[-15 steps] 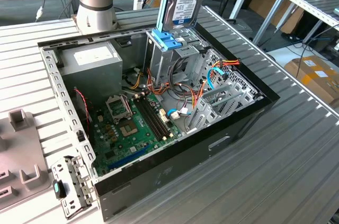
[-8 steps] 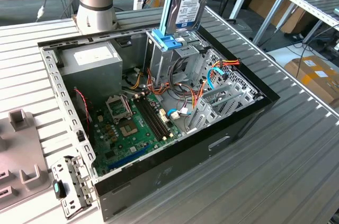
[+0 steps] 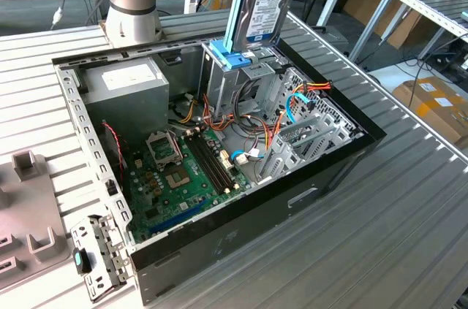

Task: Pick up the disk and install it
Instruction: 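Pick up the disk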

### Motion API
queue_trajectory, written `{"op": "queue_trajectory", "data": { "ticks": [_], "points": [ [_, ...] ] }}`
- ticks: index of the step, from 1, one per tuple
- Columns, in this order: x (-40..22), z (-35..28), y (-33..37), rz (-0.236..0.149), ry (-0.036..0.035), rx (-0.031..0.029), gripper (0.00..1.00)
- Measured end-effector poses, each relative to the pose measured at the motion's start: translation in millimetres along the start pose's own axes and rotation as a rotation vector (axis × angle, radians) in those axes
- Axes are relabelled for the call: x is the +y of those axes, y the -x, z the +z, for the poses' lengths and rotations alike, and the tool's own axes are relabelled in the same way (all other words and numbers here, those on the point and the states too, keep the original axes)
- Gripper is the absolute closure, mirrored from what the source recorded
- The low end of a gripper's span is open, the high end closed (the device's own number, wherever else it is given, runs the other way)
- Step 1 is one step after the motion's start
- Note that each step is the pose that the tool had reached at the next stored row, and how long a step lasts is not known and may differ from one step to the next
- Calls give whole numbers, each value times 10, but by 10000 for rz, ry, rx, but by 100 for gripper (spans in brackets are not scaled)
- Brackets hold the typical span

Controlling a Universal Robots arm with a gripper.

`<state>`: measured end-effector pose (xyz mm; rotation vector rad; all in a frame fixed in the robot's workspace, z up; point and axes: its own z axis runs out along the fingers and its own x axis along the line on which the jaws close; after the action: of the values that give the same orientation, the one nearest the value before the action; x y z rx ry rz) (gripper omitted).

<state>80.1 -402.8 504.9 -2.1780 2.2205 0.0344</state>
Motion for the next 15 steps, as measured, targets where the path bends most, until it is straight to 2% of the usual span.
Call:
{"op": "queue_trajectory", "data": {
  "ticks": [3,15],
  "points": [
    [-1,-2,-85,0,0,-2,65],
    [-7,-12,-347,0,0,-2,65]
  ]
}}
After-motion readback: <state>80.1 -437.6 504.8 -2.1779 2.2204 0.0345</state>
